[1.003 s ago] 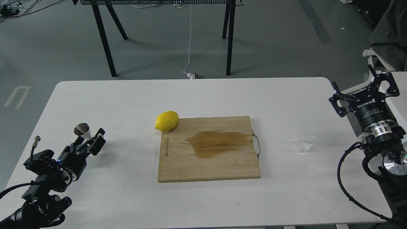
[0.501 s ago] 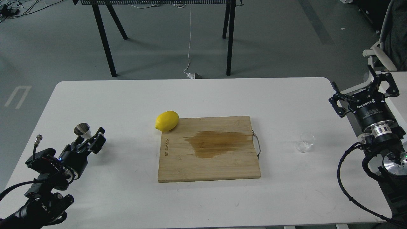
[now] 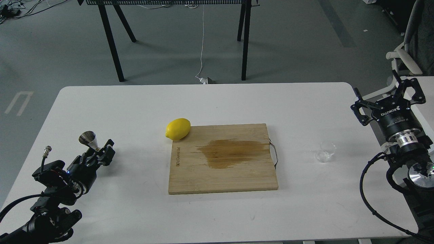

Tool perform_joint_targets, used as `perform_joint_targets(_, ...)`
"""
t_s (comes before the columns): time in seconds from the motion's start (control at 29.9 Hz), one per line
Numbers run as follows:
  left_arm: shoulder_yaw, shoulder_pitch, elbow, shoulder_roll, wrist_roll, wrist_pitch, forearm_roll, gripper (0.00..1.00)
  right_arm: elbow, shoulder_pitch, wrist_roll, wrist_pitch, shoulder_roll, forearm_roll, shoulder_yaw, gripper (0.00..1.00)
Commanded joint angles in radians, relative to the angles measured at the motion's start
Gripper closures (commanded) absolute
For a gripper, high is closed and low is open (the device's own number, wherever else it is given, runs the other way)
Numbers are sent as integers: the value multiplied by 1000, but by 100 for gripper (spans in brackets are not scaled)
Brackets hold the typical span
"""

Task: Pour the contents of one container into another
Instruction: 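Close the left gripper on the metal jigger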

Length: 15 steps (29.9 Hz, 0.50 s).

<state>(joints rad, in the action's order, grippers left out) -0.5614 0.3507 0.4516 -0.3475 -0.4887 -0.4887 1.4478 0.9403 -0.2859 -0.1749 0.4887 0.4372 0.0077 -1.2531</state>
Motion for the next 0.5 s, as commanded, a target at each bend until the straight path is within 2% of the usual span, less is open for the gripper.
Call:
perform_joint_targets(0.0, 0, 10, -4, -1, 0, 0, 0, 30, 0, 1, 0, 0, 0, 0, 0, 1)
perform_joint_targets(0.47, 34, 18, -25, -1, 0, 0, 3, 48, 0, 1, 0, 0, 0, 0, -2, 1)
